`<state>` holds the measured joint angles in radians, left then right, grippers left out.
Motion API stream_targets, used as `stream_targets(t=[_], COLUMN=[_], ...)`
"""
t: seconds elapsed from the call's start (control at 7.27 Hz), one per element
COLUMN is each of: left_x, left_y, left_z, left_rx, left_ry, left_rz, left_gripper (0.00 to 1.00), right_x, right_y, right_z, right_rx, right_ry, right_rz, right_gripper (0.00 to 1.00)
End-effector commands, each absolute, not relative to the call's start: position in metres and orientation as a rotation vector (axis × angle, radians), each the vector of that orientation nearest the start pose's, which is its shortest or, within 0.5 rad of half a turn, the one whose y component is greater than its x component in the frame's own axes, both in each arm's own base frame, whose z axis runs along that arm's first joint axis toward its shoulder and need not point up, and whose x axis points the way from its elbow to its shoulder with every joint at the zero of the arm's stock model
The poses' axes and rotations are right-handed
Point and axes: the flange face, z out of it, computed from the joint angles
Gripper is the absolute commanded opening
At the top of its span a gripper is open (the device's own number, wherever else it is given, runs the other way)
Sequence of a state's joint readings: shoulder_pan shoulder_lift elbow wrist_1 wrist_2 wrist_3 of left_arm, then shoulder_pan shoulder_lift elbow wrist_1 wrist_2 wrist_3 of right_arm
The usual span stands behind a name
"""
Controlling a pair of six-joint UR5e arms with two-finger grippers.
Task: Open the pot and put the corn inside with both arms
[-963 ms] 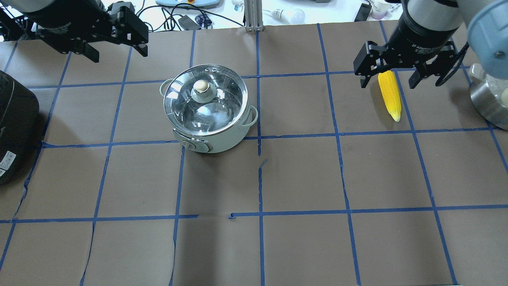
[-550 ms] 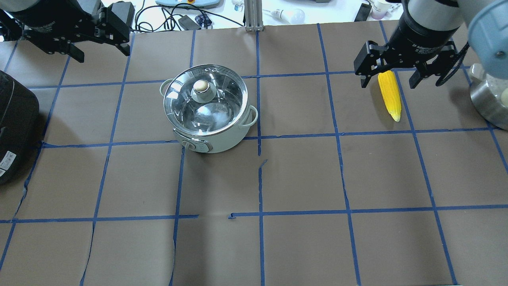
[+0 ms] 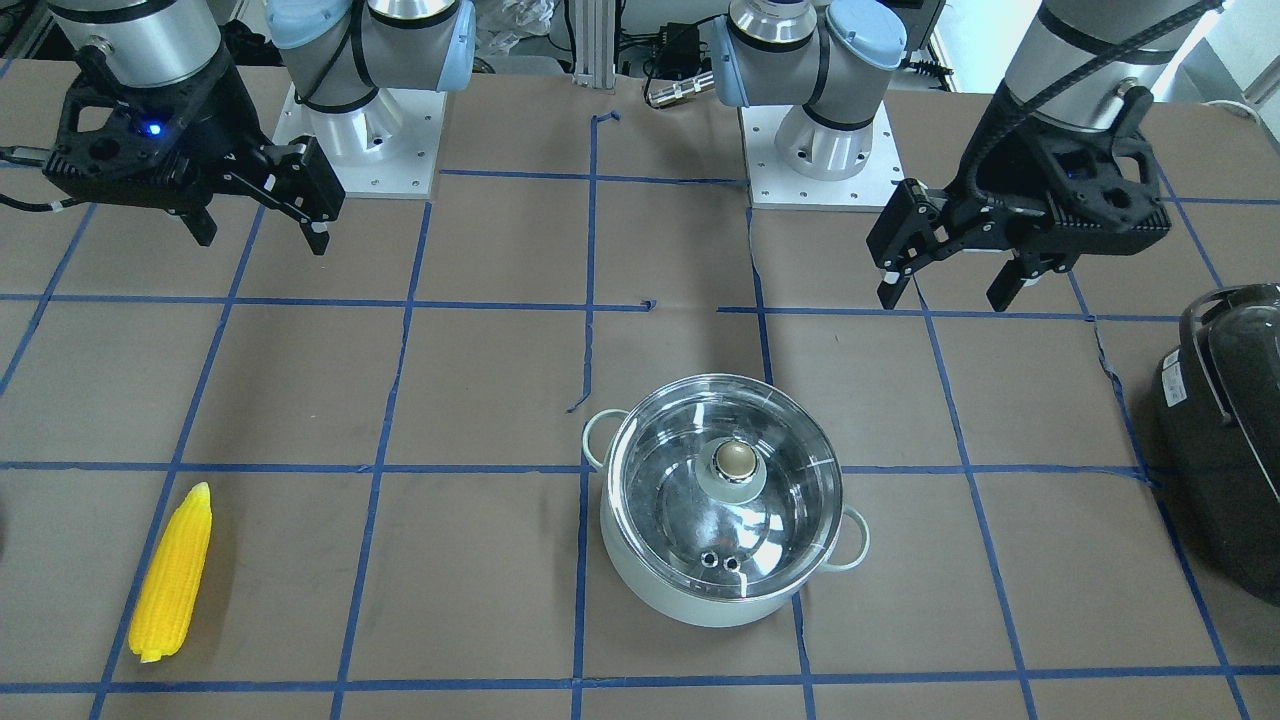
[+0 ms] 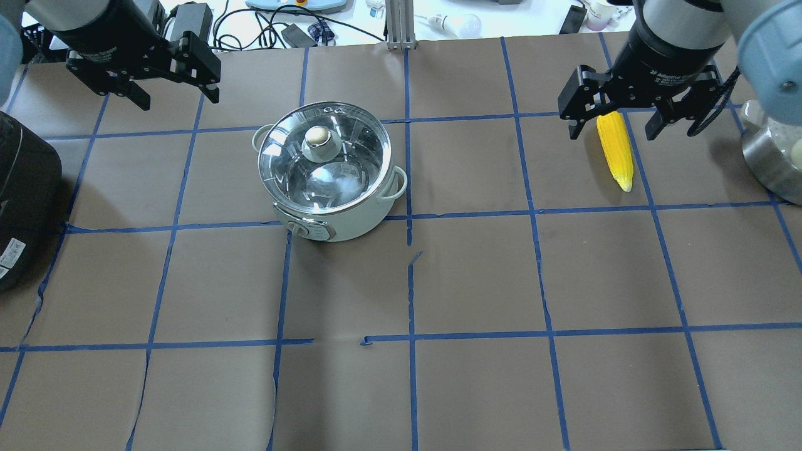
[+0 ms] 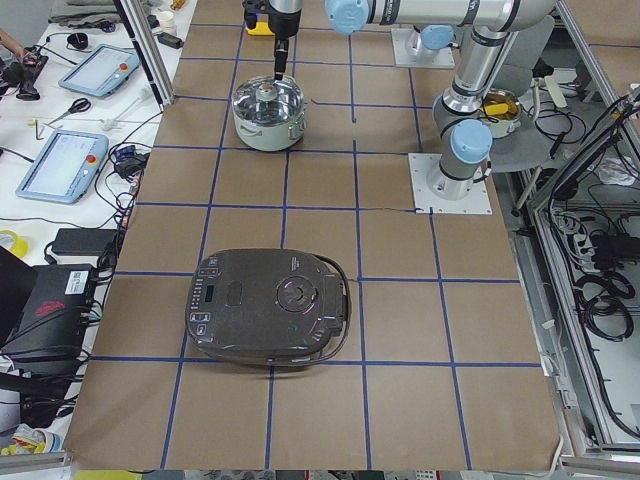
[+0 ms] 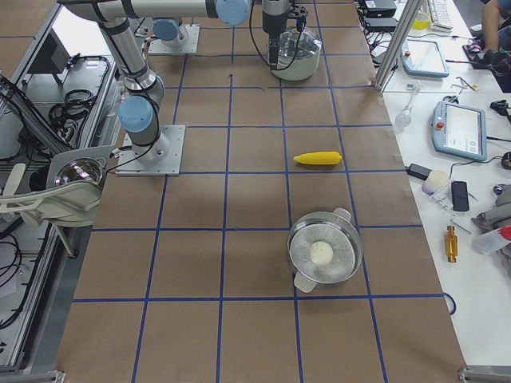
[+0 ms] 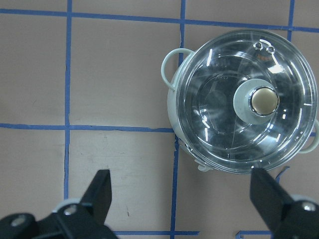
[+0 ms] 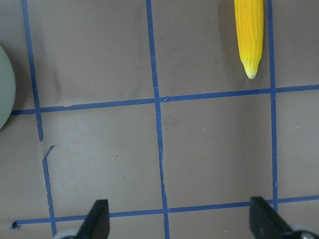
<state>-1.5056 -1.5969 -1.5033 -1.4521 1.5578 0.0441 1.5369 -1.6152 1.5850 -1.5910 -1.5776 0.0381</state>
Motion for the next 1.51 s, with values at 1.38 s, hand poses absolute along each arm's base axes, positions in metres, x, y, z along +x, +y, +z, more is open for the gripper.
stream_targets(t=[1.38], left_x=[-0.133], left_y=[-0.505], left_z=[0.515], left_rx=[0.043], left_ry=[3.108], left_rz=[-0.313], left_gripper=[1.00], right_x=[0.116], right_y=[-0.482], right_z=[0.500], right_rx=[0.107], right_ry=[3.148], right_rz=[-0.065], right_gripper=[1.00])
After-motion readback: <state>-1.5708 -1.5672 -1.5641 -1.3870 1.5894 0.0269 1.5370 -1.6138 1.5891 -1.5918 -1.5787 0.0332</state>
